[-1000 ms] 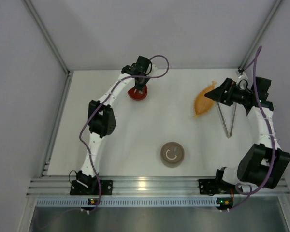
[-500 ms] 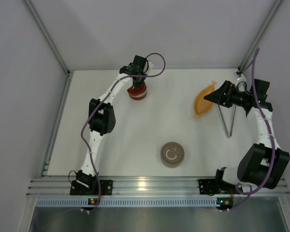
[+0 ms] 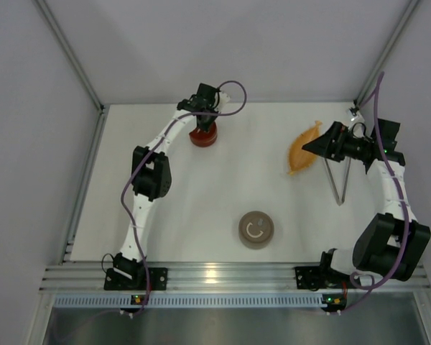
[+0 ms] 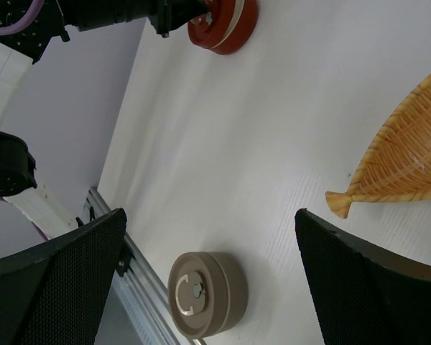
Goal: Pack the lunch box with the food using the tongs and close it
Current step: Move the packing box to the center of the board, then close the box lid on the packing box, then move the packing box to the center of the board.
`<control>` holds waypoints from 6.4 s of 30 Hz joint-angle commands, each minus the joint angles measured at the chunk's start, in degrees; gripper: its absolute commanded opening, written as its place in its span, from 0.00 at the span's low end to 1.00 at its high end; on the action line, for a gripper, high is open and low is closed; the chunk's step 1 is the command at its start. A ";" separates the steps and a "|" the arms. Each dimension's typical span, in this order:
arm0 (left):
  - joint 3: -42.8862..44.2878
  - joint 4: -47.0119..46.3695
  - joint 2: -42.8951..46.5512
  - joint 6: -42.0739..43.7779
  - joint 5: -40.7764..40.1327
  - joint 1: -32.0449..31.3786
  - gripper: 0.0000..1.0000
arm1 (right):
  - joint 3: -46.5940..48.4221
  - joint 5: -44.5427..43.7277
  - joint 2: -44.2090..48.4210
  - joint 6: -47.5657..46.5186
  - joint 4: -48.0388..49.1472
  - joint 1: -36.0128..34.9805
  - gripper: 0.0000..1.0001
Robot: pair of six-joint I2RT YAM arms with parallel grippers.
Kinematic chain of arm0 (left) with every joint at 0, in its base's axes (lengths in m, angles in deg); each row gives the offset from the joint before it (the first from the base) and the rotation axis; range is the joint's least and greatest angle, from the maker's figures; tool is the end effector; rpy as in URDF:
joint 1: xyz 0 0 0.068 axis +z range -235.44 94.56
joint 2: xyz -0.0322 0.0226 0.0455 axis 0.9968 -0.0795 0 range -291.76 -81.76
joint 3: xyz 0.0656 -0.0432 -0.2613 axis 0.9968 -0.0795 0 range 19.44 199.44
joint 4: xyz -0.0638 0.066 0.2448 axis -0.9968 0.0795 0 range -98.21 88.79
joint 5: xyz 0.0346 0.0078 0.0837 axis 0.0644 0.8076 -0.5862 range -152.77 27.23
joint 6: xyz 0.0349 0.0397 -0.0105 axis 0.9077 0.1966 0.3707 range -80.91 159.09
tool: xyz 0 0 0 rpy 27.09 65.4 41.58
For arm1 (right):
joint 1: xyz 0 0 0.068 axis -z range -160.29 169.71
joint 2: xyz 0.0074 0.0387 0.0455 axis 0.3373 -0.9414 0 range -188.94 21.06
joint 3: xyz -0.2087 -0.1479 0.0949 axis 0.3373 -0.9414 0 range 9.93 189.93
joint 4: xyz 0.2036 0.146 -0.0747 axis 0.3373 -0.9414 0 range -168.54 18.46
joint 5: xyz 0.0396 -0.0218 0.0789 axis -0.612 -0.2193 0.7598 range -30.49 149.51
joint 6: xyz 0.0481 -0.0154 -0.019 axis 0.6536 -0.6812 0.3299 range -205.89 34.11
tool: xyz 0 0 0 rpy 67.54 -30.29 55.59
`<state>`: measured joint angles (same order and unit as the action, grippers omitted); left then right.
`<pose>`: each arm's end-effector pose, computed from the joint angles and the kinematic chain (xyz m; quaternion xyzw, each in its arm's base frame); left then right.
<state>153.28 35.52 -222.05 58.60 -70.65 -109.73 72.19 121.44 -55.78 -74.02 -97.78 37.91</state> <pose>0.4972 -0.2190 0.2304 0.3282 0.8790 0.0504 0.3421 0.2766 -0.0578 0.3076 -0.0045 0.8085 0.4475 0.3821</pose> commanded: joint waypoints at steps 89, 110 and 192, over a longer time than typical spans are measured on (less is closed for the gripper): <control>-72.84 1.19 54.68 -47.46 6.47 -9.46 0.00 | -8.21 3.63 8.72 -5.82 -3.30 1.58 0.99; -75.13 1.89 51.78 -8.71 20.52 -15.87 0.00 | -7.77 4.07 6.97 -7.48 -3.82 1.58 0.99; -75.04 18.42 70.77 22.50 22.74 -32.57 0.79 | 1.81 2.05 6.44 -31.22 -26.41 2.37 0.99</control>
<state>79.58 54.23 -153.77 81.17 -46.98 -141.86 71.90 123.49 -50.14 -102.43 -122.41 39.13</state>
